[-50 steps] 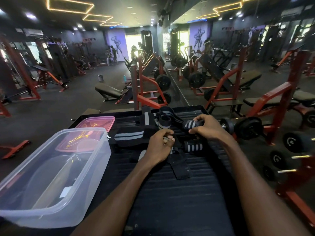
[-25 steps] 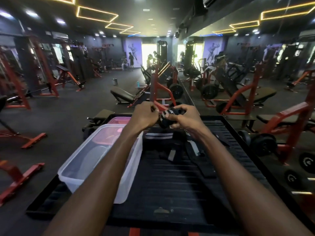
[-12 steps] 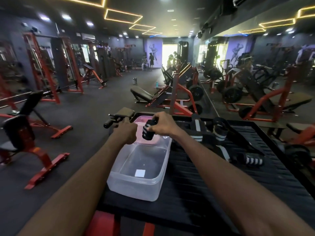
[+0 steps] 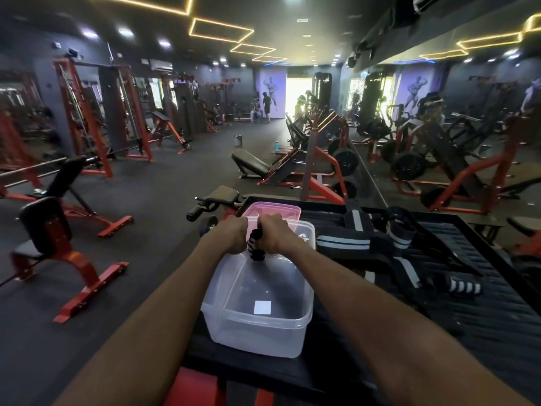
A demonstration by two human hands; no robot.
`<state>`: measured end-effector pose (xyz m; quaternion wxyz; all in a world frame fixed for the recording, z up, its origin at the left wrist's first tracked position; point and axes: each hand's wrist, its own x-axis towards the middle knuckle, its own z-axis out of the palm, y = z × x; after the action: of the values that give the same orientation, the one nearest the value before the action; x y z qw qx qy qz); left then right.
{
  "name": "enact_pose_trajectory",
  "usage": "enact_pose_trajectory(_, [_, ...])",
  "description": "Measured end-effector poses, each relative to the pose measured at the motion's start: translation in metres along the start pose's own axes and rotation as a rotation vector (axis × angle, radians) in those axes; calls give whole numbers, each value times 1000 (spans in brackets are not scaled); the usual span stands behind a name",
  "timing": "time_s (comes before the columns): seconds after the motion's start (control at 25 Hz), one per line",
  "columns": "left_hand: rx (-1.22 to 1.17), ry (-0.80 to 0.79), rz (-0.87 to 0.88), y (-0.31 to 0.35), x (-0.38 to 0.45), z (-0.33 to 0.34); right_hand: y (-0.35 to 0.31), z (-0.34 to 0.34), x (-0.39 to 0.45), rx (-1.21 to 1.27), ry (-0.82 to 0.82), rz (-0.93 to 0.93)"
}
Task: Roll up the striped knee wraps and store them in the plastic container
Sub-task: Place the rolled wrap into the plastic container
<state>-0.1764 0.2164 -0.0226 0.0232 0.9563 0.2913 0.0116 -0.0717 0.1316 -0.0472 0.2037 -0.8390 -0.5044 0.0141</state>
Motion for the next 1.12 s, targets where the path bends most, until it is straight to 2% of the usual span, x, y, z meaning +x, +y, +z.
enact_pose_trajectory(0.24, [52,-2,-22,2,1,0,1,6,2,-15,-50,-12])
enact_pose_trajectory(0.4, [73,72,-43,13,-3,-11,-2,1,-5,39,-58,29])
enact_pose_trajectory(0.52, [58,162,21,20,-2,-20,-1,-14,-8,29,-52,27])
enact_pose_trajectory(0.6, [48,246,80,29,-2,-25,2,-34,-14,30,10,-11])
enact_pose_trajectory(0.68, [-3,335,115,49,-4,-30,11,-55,-27,77,146,-28])
enact_pose_trajectory(0.8, [-214,432,223,89,-4,-36,40,-83,-56,123,361,123])
enact_pose_trajectory(0.88, [-321,403,312,118,-2,-36,67,-99,-77,115,445,260])
enact_pose_trajectory(0.96, [-376,301,406,148,-1,-33,96,-114,-101,72,484,370])
enact_pose_trajectory(1.12, [-374,105,573,196,0,-17,157,-128,-148,-20,361,582])
